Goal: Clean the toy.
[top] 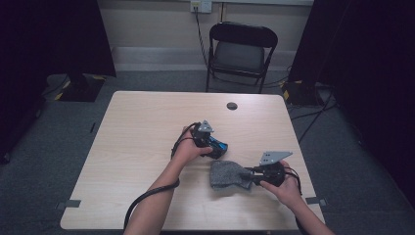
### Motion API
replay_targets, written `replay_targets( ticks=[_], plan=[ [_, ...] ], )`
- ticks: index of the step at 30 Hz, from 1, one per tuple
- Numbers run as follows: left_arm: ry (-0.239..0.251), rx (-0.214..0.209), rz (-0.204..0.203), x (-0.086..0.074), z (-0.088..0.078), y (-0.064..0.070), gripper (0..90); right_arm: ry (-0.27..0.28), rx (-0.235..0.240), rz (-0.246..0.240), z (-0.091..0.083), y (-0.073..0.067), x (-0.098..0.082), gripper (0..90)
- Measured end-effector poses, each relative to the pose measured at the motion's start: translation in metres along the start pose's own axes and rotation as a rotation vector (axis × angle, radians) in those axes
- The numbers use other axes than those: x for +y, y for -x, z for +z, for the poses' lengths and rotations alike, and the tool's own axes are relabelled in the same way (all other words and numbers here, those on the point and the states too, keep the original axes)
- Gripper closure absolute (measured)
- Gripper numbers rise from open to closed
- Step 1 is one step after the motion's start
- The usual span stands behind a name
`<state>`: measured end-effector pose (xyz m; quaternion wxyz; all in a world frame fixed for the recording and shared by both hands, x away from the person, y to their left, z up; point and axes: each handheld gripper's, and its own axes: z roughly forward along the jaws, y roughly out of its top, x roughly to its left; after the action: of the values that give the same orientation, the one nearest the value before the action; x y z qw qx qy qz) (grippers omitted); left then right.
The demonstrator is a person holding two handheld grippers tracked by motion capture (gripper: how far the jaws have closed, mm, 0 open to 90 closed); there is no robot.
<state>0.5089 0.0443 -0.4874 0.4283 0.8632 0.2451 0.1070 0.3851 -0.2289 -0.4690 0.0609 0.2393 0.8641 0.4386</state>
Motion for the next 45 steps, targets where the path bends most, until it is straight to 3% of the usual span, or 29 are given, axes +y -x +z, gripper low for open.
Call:
replay_targets(
  ticks=[7,13,24,32,45],
  plan=[
    [0.005,0.000,-0.001,-0.001,0.000,0.000,7.8,-0.038,-0.040,-0.016,0.025,0.004,0.003,73.4],
    [0.007,0.001,-0.001,-0.001,0.000,0.000,7.8,-0.041,-0.072,0.018,0.033,0.018,0.006,73.3],
    [0.006,0.001,-0.001,-0.001,0.000,0.000,7.8,-0.054,-0.130,0.040,0.029,0.038,0.005,73.3],
    [0.007,0.002,0.001,-0.001,0.000,0.000,7.8,-0.043,-0.177,0.085,0.025,0.054,0.004,73.4],
    [0.007,0.002,0.001,-0.001,0.000,0.000,7.8,-0.052,-0.230,0.113,0.028,0.071,0.010,73.3]
  ],
)
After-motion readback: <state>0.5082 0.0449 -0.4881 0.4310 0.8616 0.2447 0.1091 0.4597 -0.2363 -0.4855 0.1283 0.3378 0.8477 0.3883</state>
